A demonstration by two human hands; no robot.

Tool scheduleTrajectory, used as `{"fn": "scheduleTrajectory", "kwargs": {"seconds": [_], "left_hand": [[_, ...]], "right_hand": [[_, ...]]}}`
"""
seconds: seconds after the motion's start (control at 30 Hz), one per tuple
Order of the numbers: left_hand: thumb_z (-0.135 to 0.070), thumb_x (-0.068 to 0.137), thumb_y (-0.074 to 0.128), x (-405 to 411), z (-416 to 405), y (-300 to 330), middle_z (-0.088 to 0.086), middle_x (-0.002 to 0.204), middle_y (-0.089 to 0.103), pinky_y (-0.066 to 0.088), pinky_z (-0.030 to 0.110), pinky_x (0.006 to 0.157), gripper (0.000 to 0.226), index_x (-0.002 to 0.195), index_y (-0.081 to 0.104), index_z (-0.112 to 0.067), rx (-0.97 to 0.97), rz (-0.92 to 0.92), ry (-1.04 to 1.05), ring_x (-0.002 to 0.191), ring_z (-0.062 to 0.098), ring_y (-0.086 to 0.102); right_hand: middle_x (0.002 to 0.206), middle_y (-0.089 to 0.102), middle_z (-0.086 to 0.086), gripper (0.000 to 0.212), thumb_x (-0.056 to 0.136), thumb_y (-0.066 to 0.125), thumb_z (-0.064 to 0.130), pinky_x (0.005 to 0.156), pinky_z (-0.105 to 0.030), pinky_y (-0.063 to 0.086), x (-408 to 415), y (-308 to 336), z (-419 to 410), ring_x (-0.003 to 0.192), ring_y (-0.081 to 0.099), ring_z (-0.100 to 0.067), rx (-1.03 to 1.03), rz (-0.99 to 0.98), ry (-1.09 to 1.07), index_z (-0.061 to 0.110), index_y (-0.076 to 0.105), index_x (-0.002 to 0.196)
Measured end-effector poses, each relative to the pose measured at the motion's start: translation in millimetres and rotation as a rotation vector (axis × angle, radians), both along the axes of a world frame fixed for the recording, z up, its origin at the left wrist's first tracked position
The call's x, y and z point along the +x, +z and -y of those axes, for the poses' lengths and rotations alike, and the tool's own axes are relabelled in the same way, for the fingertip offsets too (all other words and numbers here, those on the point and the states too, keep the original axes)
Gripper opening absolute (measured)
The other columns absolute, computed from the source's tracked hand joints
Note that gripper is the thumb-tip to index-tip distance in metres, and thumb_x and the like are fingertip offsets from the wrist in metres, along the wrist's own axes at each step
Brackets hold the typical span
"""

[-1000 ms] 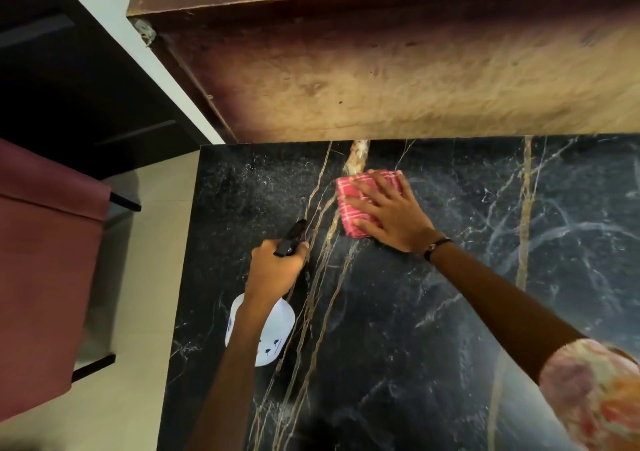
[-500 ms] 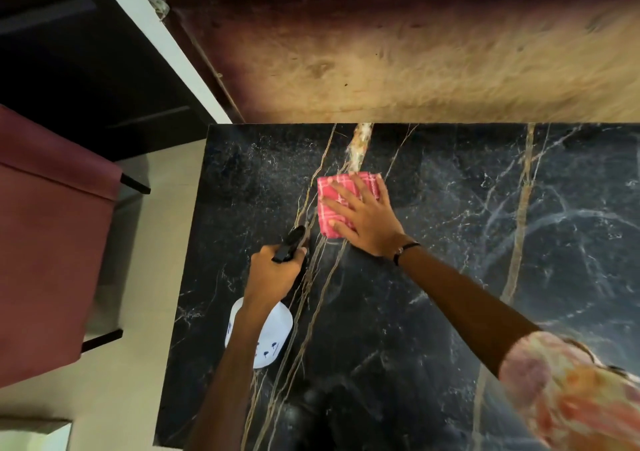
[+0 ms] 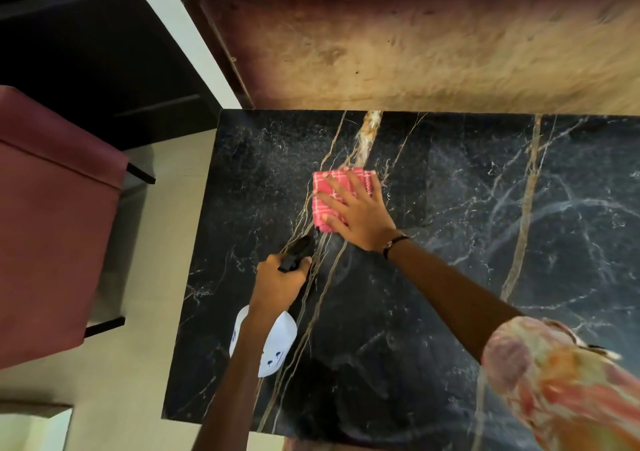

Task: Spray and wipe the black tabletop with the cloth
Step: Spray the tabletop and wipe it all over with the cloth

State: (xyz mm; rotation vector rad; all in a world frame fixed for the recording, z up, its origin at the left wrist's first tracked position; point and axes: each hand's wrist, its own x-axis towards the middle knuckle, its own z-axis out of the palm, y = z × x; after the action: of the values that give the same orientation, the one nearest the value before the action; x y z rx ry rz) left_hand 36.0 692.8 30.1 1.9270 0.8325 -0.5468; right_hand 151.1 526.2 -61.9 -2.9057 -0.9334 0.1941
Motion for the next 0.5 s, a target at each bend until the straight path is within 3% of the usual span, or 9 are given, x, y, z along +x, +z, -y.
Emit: {"fn": "scheduleTrajectory", "kwargs": {"seconds": [0.2,0.33,0.43,0.5], "left_hand": [[-0.033,0.087,0.063,-9,-10,-1,0.011,0.084,0.066,0.046,0.026,0.059,0.029,0.099,0.065,-0.006,-0.036,-0.004,0.017,0.061,0.014,0.056],[-0.029,0.090,0.061,-19,-19,5,0.005,0.075,0.064,0.042,0.023,0.055,0.014,0.083,0.062,-0.017,-0.078,0.027,0.025,0.061,0.012,0.056],[-0.030,0.090,0.061,-27,-25,6,0.002,0.076,0.064,0.042,0.022,0.055,0.011,0.086,0.059,-0.020,-0.105,0.031,0.054,0.062,0.011,0.055],[-0.029,0.090,0.061,-32,-27,5,0.000,0.076,0.064,0.043,0.021,0.055,0.010,0.089,0.059,-0.019,-0.094,0.031,0.050,0.060,0.009,0.054]], "right_hand": [[0.155,0.022,0.001,0.054,0.097,0.019,0.059,0.113,-0.063,0.008,-40,-4,70,0.145,0.017,-0.032,-0.026,0.045,0.196,0.038,0.024,0.147],[0.156,0.025,-0.002,0.057,0.096,0.012,0.060,0.110,-0.068,0.011,-8,3,68,0.144,0.019,-0.035,-0.064,-0.009,0.013,0.038,0.022,0.147],[0.158,0.022,-0.001,0.058,0.094,0.014,0.059,0.109,-0.070,0.002,2,6,15,0.144,0.014,-0.037,-0.016,-0.035,-0.201,0.038,0.025,0.147],[0.157,0.023,0.000,0.057,0.094,0.016,0.057,0.109,-0.071,0.001,-6,7,-24,0.144,0.014,-0.038,0.008,-0.032,-0.224,0.036,0.029,0.146]]}}
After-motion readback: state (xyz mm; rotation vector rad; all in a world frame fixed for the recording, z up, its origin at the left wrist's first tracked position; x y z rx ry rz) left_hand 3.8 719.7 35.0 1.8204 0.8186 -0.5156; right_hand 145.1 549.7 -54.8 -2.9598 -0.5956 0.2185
